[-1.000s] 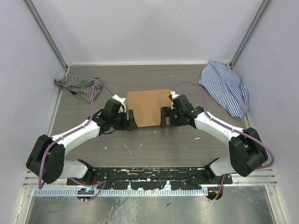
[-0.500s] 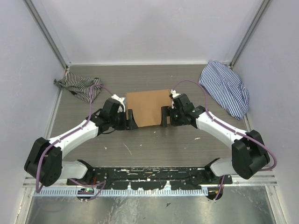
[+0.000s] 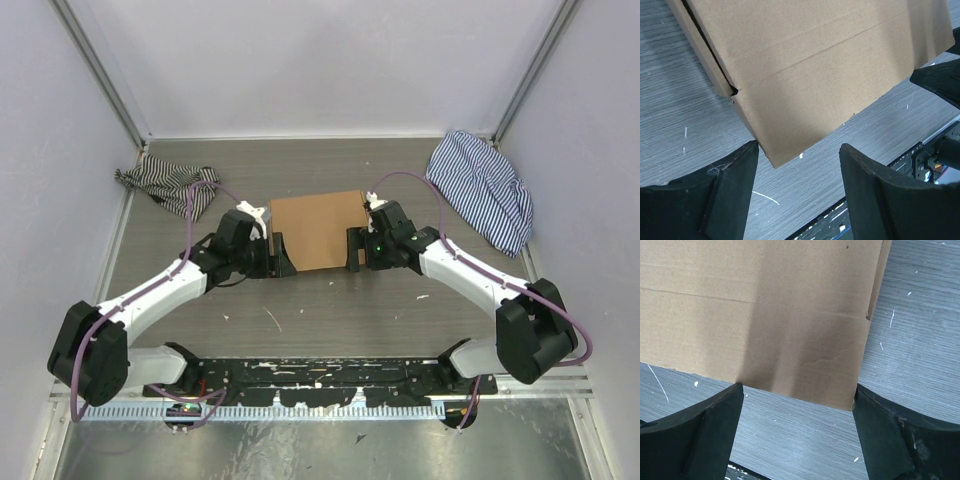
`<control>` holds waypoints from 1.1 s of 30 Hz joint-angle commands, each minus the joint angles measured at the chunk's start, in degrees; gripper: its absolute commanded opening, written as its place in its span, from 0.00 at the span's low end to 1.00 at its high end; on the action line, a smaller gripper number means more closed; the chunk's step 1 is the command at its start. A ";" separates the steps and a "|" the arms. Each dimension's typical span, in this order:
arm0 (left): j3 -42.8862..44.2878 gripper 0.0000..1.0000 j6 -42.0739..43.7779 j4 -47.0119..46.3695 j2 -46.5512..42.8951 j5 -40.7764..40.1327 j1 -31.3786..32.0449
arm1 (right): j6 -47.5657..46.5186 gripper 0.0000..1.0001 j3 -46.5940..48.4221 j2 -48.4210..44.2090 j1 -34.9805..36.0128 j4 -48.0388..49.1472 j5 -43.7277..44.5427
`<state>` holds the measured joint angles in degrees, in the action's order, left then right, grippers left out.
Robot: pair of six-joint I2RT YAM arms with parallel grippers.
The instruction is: Fold the paper box
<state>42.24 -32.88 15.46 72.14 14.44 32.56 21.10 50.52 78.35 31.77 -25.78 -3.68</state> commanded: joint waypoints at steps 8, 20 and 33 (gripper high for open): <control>-0.17 0.71 0.20 -2.81 3.96 0.01 0.13 | -0.03 0.89 0.38 0.89 0.44 2.80 2.64; -1.37 0.70 0.75 -5.54 6.48 -0.54 0.14 | 0.30 0.72 -1.29 3.77 0.49 6.31 4.05; -1.63 0.60 3.50 -3.85 10.44 -7.51 0.14 | 0.93 0.64 -1.76 7.50 0.44 7.76 7.83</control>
<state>41.39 -30.98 12.10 81.60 10.26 32.58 21.32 48.90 85.19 31.97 -20.36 1.10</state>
